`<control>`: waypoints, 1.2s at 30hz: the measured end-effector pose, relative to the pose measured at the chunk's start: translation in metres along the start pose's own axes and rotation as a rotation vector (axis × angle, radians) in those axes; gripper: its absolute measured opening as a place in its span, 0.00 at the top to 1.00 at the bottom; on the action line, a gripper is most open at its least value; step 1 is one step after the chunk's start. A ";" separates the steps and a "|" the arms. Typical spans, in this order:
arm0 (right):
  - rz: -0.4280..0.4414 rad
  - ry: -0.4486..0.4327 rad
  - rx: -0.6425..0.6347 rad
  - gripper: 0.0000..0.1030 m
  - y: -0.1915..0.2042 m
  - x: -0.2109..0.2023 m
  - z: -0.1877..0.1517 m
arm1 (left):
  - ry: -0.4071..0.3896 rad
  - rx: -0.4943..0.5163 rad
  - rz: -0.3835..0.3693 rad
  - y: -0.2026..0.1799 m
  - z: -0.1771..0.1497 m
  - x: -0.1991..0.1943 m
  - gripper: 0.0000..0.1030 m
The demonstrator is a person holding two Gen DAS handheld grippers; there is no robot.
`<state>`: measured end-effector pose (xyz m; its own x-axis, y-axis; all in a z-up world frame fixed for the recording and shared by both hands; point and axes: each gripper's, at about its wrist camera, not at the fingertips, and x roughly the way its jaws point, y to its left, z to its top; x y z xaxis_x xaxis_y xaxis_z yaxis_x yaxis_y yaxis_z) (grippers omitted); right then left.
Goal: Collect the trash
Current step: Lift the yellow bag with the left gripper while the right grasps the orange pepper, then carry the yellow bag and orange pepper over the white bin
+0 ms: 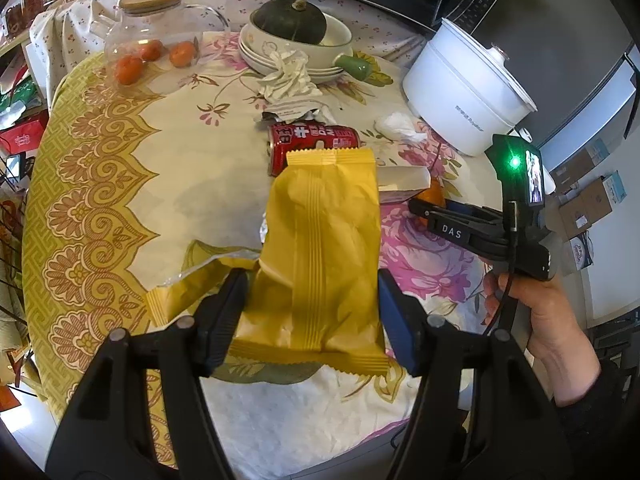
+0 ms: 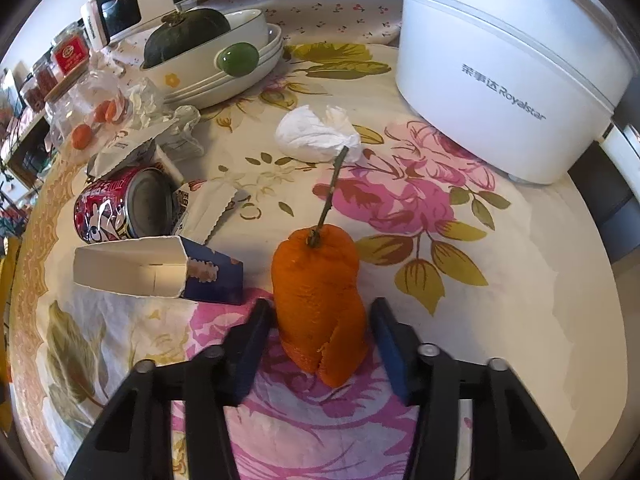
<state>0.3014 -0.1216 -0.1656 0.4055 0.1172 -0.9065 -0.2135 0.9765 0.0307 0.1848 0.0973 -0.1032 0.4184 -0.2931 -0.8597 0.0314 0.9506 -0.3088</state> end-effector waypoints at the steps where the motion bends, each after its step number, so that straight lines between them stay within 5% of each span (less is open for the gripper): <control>1: 0.006 0.005 -0.002 0.65 0.000 -0.001 0.000 | -0.001 -0.002 0.000 0.000 0.000 0.000 0.36; 20: -0.003 0.009 0.019 0.75 -0.043 -0.075 -0.042 | -0.026 0.082 0.002 -0.027 -0.010 -0.009 0.36; 36: -0.008 -0.002 0.042 0.75 -0.085 -0.155 -0.117 | -0.003 0.239 -0.076 -0.108 -0.041 -0.001 0.36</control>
<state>0.1533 -0.2439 -0.0772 0.4090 0.1094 -0.9060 -0.1724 0.9842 0.0410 0.1440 -0.0091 -0.0856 0.4092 -0.3647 -0.8364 0.2767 0.9231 -0.2671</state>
